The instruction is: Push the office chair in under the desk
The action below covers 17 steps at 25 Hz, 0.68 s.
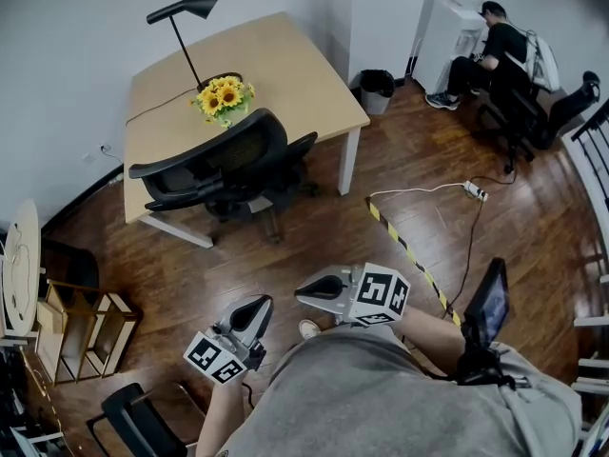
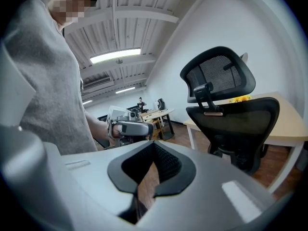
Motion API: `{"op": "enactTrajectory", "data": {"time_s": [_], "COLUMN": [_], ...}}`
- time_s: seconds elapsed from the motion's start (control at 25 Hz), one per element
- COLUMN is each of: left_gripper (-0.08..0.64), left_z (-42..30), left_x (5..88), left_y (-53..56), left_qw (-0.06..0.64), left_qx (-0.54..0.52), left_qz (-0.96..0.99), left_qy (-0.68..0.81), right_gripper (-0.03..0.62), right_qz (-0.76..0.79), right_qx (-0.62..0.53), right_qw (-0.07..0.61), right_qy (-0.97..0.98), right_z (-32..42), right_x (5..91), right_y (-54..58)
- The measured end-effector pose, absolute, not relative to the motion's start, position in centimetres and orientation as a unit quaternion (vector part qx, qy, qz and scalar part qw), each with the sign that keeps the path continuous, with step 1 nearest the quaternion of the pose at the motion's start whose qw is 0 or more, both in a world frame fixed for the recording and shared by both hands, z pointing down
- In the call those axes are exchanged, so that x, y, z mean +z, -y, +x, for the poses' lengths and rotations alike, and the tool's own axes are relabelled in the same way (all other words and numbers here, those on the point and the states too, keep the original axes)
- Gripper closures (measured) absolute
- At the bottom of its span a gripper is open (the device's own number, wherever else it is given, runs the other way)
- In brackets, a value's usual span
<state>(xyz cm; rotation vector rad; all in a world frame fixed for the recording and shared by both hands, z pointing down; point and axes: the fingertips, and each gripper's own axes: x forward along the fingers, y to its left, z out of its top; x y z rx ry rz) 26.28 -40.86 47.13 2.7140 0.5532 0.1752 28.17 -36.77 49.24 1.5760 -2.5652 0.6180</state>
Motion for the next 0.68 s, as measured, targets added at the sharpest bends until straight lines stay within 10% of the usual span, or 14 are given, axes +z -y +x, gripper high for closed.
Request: {"op": "enactTrajectory", "data": {"time_s": [0.68], "left_gripper": [0.557], "left_z": [26.7], "left_x": [46.9], "left_y": [42.3], "left_qw": [0.176], "left_qx": [0.06], "left_qz": [0.963], "left_qy": [-0.193], "right_gripper": [0.586], "right_qz": [0.518], "right_qx": [0.188], "right_qw": [0.04], "right_qy": [0.833], "right_z": [29.3], "right_x": [48.6], "right_y": [38.0]}}
